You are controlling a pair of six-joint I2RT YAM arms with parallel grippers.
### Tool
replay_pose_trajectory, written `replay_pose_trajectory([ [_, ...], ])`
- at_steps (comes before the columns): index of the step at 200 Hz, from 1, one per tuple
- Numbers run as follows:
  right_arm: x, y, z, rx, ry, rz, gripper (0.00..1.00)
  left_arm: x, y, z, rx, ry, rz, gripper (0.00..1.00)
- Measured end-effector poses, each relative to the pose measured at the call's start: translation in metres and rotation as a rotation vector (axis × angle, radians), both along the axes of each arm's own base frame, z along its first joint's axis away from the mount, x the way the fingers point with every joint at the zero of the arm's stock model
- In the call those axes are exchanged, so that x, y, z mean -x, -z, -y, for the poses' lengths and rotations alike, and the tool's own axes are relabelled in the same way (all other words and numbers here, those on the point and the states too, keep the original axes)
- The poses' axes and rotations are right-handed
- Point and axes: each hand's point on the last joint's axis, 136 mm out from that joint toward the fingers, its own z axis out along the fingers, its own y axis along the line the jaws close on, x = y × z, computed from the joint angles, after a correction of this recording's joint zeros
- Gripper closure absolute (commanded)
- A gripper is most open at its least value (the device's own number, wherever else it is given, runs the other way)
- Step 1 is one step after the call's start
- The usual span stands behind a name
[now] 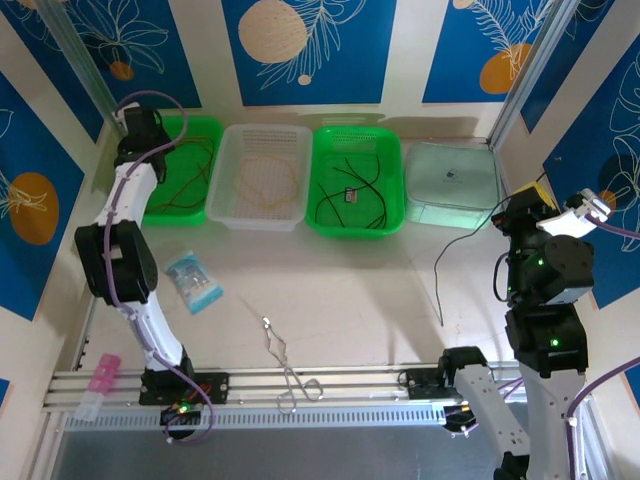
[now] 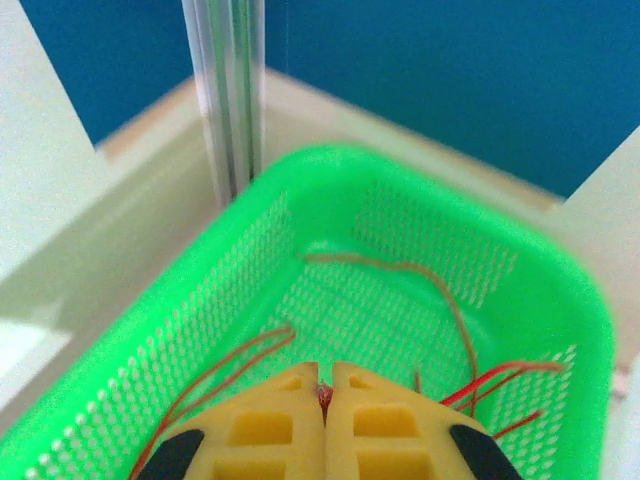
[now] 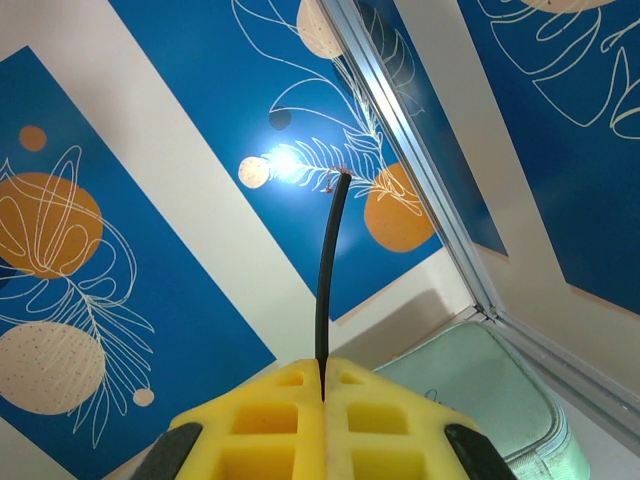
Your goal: Untangle the cables
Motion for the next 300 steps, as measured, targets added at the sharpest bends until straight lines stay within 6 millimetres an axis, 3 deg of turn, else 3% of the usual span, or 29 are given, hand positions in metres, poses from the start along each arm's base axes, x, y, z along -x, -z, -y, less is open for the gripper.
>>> replay_pose_trajectory([
  [33,0.004,-0.003,0.001,0.014,0.003,0.009,1.0,0.006,0.06,0.003,0.081,-0.011,-0.157,1.0],
  [63,0.006,-0.003,0.001,0.02,0.003,0.012,1.0,0.004,0.099,0.008,0.158,-0.018,-0.265,1.0],
  [158,0.01,-0.005,0.002,0.031,0.008,0.015,1.0,0.019,0.17,0.022,0.281,-0.001,-0.488,1.0],
  [167,0.01,-0.005,0.002,0.031,0.008,0.016,1.0,0.021,0.173,0.022,0.291,-0.005,-0.494,0.91],
  [175,0.011,-0.006,0.002,0.031,0.007,0.016,1.0,0.022,0.173,0.022,0.297,-0.006,-0.497,0.77],
  [184,0.012,-0.006,0.002,0.033,0.008,0.017,1.0,0.021,0.172,0.021,0.302,-0.01,-0.492,0.61],
  [201,0.014,-0.01,0.002,0.038,0.008,0.023,1.0,0.017,0.165,0.018,0.304,-0.001,-0.476,0.42],
  [226,0.016,-0.014,0.002,0.037,0.008,0.031,1.0,0.008,0.143,0.016,0.313,0.001,-0.416,0.25],
  [269,0.015,-0.013,0.0,0.035,-0.005,0.028,1.0,0.004,0.067,0.015,0.277,0.032,-0.267,0.17],
  [300,0.015,-0.031,-0.005,0.048,-0.032,0.056,1.0,0.015,0.002,0.024,0.256,0.097,-0.114,0.16],
])
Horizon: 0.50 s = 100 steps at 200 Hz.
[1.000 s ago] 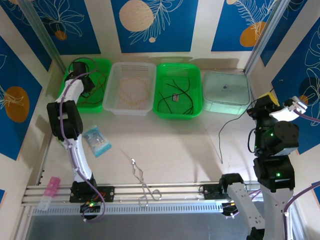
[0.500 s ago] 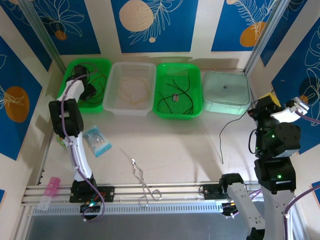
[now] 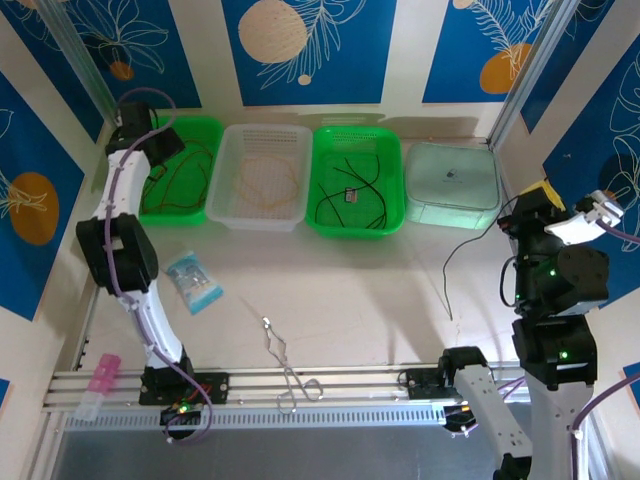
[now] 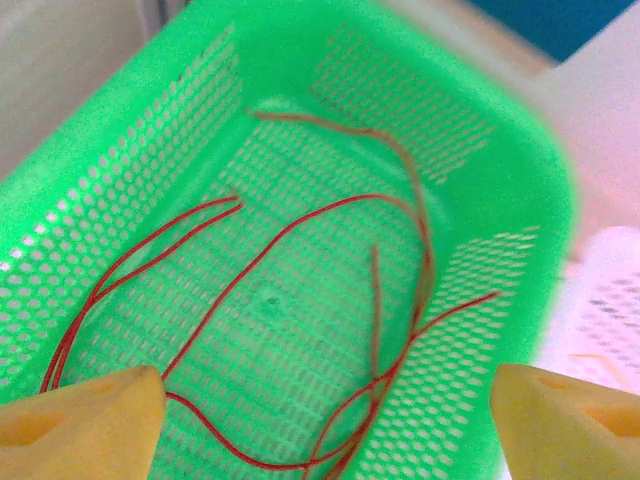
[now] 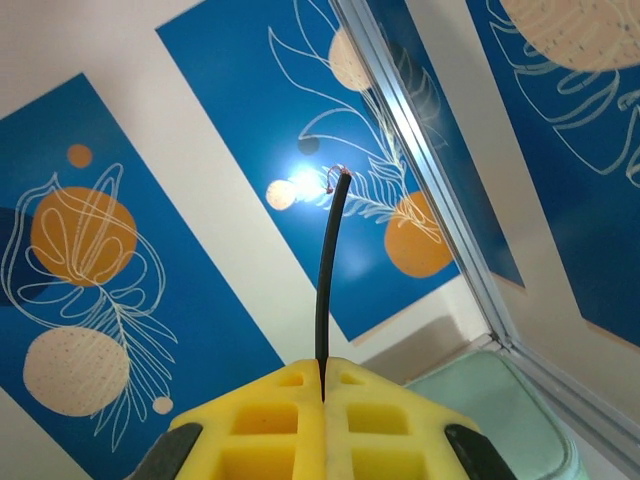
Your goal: Untangle the cables
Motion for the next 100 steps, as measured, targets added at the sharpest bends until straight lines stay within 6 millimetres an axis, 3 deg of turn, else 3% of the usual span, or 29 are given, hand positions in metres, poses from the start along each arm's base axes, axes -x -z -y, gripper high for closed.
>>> replay_pose_trajectory([
  [14,-0.002,-0.012,-0.003,0.016,-0.013,0.021,1.0,0.01,-0.024,0.015,0.032,0.057,0.066,0.16],
  [42,-0.011,-0.046,-0.008,0.055,-0.036,0.078,1.0,0.033,-0.052,0.072,0.108,0.244,0.16,0.14],
  [82,-0.033,-0.087,-0.021,0.071,-0.102,0.151,1.0,0.1,-0.042,0.181,0.119,0.511,0.18,0.13],
  [100,-0.048,-0.102,-0.028,0.071,-0.137,0.178,1.0,0.128,-0.042,0.214,0.09,0.589,0.184,0.13],
])
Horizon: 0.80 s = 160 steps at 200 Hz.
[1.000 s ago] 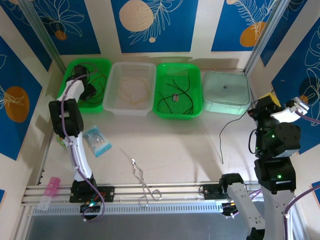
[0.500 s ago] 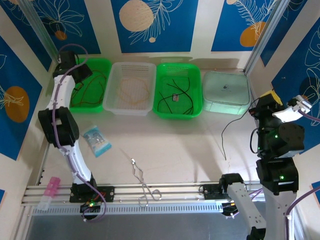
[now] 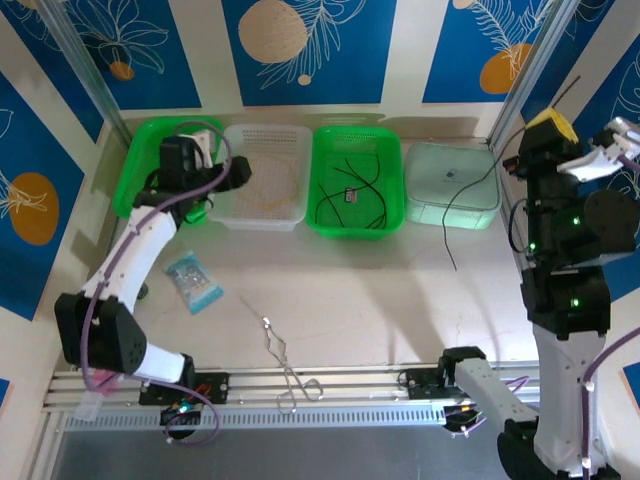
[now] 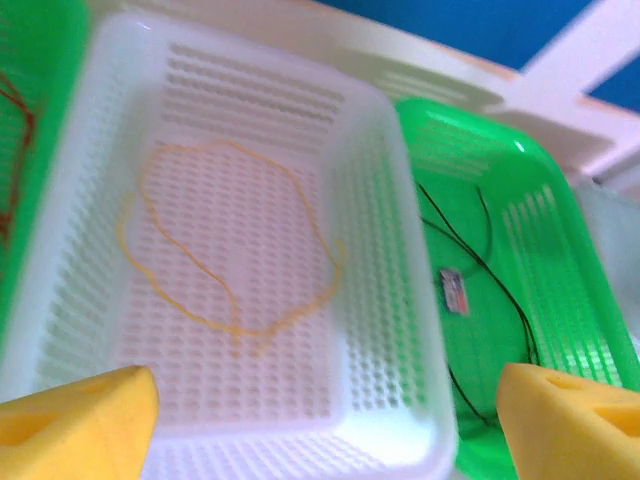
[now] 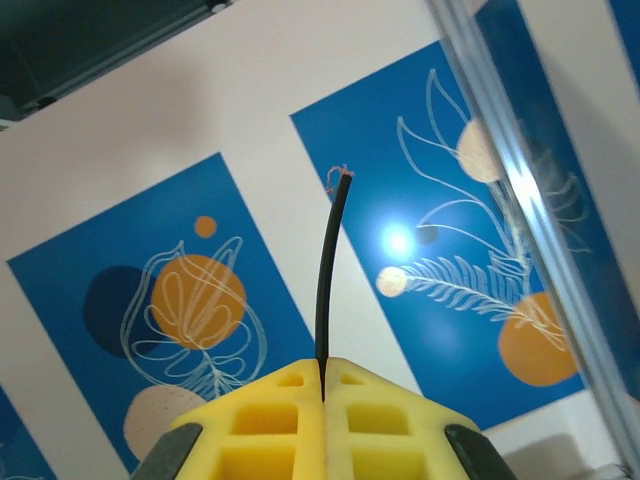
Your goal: Untangle the cables
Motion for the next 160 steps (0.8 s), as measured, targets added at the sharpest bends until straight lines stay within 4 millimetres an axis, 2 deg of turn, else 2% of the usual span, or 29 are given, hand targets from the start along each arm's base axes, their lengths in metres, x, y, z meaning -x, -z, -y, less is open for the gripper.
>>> replay_pose_trajectory([
  [25,-0.028,-0.017,-0.011,-0.002,-0.047,0.023,1.0,0.032,-0.002,0.032,-0.037,0.061,0.042,0.13],
  [46,-0.054,-0.035,-0.026,0.001,-0.099,0.047,1.0,0.058,0.011,0.053,-0.051,0.097,0.041,0.13],
  [80,-0.1,-0.049,-0.057,0.019,-0.178,0.057,1.0,0.079,0.031,0.082,-0.079,0.144,0.006,0.12],
  [106,-0.129,-0.046,-0.084,0.044,-0.227,0.047,1.0,0.092,0.038,0.1,-0.081,0.176,-0.01,0.12],
  [133,-0.157,-0.035,-0.108,0.072,-0.261,0.019,1.0,0.104,0.046,0.124,-0.084,0.23,-0.024,0.11],
  [160,-0.189,-0.007,-0.132,0.106,-0.288,-0.046,1.0,0.112,0.05,0.147,-0.079,0.287,-0.014,0.11],
])
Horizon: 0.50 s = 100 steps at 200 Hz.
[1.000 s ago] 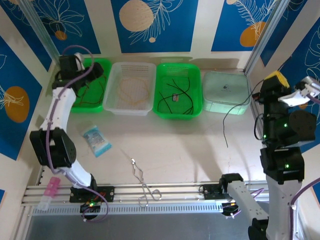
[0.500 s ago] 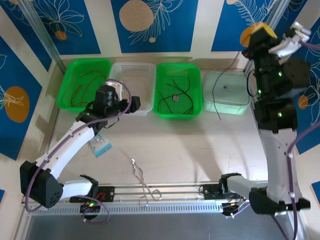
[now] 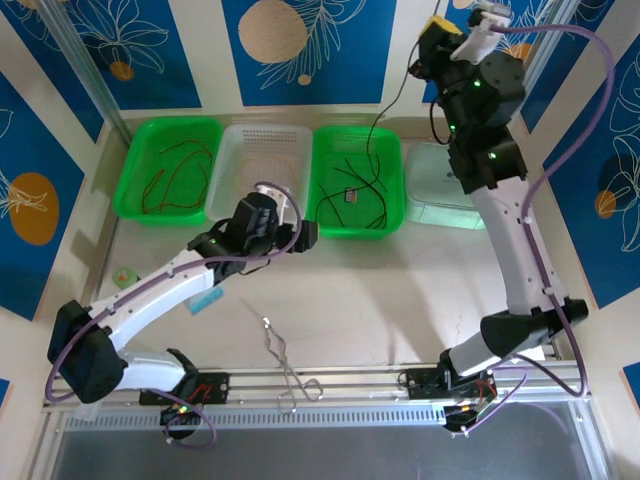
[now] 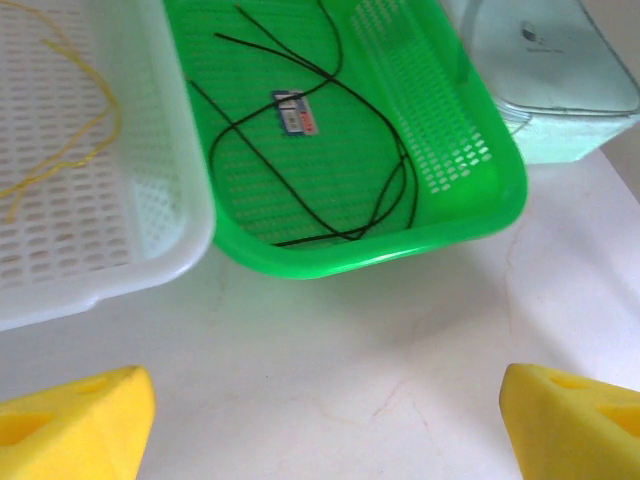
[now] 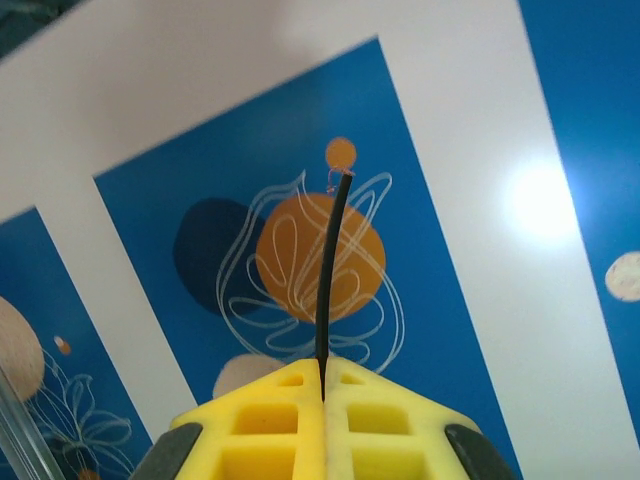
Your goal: Untangle the cables
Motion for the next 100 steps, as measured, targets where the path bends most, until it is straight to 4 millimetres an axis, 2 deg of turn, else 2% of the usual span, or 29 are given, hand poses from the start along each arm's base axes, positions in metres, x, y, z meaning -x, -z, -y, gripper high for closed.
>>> replay_pose_trajectory([
  [19,-0.019,0.04,-0.016,0.044,0.002,-0.078,1.0,0.002,-0.003,0.009,0.004,0.028,0.023,0.11],
  [35,-0.032,0.091,-0.031,0.096,-0.001,-0.172,1.0,0.002,-0.006,0.011,0.006,0.036,0.04,0.11],
  [54,-0.046,0.169,-0.048,0.166,-0.003,-0.328,1.0,0.001,-0.006,0.011,0.006,0.036,0.051,0.11],
  [70,-0.059,0.244,-0.06,0.215,-0.001,-0.514,1.0,0.001,-0.006,0.011,0.005,0.035,0.052,0.11],
  [83,-0.067,0.302,-0.063,0.248,0.013,-0.666,1.0,0.0,-0.006,0.01,0.004,0.033,0.053,0.1],
  [100,-0.069,0.373,-0.062,0.297,0.043,-0.852,1.0,0.0,-0.006,0.01,0.001,0.03,0.053,0.1],
])
